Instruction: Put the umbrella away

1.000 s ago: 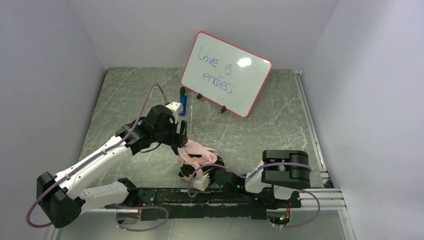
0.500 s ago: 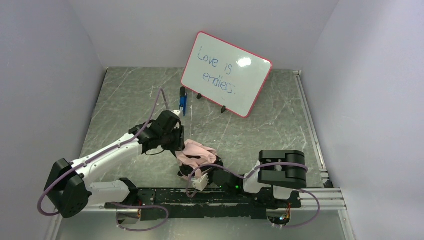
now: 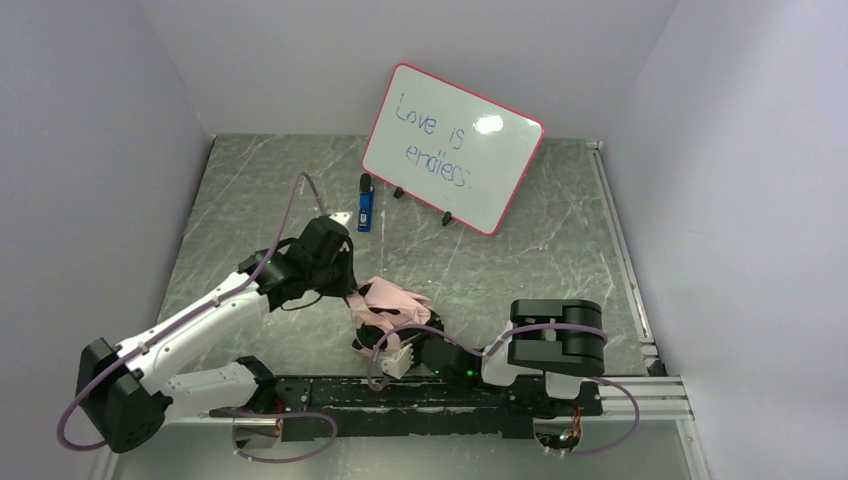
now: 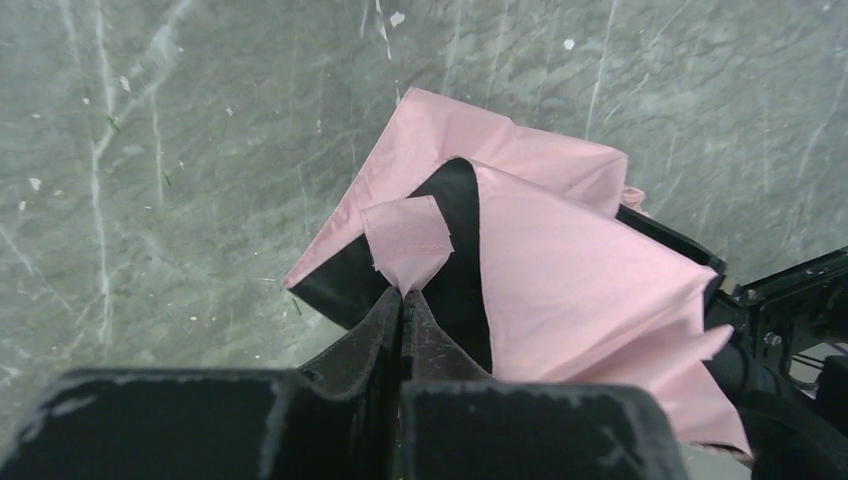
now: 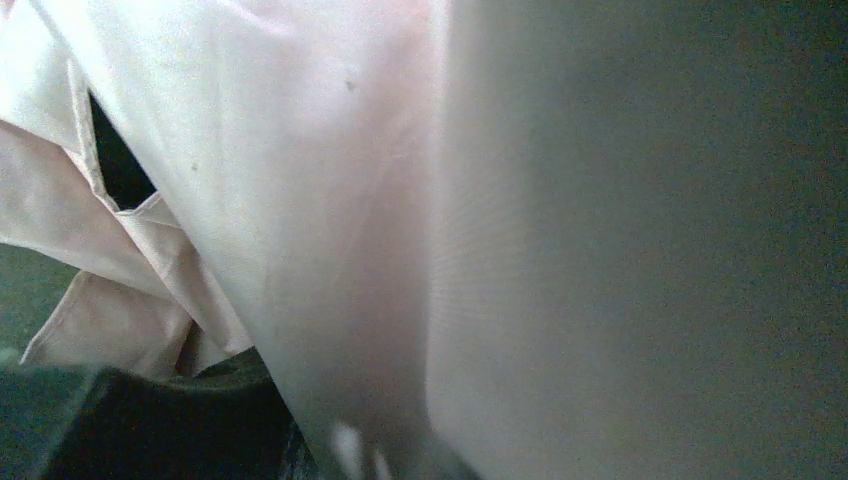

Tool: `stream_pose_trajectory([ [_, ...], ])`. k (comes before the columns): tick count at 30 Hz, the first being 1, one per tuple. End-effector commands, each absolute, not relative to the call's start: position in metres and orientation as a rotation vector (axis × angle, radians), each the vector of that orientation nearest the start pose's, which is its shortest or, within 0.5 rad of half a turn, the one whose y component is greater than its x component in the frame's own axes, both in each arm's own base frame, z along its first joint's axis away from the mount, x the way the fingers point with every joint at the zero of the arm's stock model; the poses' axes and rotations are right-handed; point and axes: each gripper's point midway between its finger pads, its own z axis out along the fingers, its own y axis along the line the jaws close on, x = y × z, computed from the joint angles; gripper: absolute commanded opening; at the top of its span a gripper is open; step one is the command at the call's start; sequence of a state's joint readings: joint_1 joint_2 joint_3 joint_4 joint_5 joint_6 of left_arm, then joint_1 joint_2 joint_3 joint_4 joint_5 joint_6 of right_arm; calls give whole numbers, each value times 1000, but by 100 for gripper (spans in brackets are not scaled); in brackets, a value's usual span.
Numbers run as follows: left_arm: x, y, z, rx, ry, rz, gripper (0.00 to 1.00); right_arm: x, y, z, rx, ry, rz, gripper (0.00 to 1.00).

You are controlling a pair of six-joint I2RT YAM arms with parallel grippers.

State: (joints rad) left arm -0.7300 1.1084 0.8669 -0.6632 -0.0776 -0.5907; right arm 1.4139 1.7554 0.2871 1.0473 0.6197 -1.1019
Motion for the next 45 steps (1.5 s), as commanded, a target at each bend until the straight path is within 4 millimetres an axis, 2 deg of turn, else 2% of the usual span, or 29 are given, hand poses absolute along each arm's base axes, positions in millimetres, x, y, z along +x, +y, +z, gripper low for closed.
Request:
stream_pose_trajectory([
  [1, 200, -186, 159, 114, 2474, -462, 5, 177, 295, 10, -1764, 1000, -365, 22],
  [11, 167, -170, 180, 63, 2468, -567, 5, 186, 297, 7, -1721, 1069, -355, 21],
  [16, 146, -175, 187, 82, 2470, -703, 5, 195, 297, 4, -1722, 1104, -349, 19],
  [25, 112, -183, 213, 187, 2427, -931, 5, 213, 286, -5, -1750, 1166, -348, 18],
  [28, 105, -187, 225, 238, 2387, -1003, 5, 216, 286, -7, -1758, 1173, -346, 18],
  [34, 91, -193, 262, 380, 2242, -1133, 5, 218, 286, -14, -1774, 1189, -335, 19],
  [38, 85, -191, 284, 431, 2162, -1166, 5, 217, 287, -16, -1782, 1191, -331, 19],
  [45, 75, -189, 310, 470, 2040, -1229, 5, 218, 288, -19, -1785, 1194, -326, 19],
])
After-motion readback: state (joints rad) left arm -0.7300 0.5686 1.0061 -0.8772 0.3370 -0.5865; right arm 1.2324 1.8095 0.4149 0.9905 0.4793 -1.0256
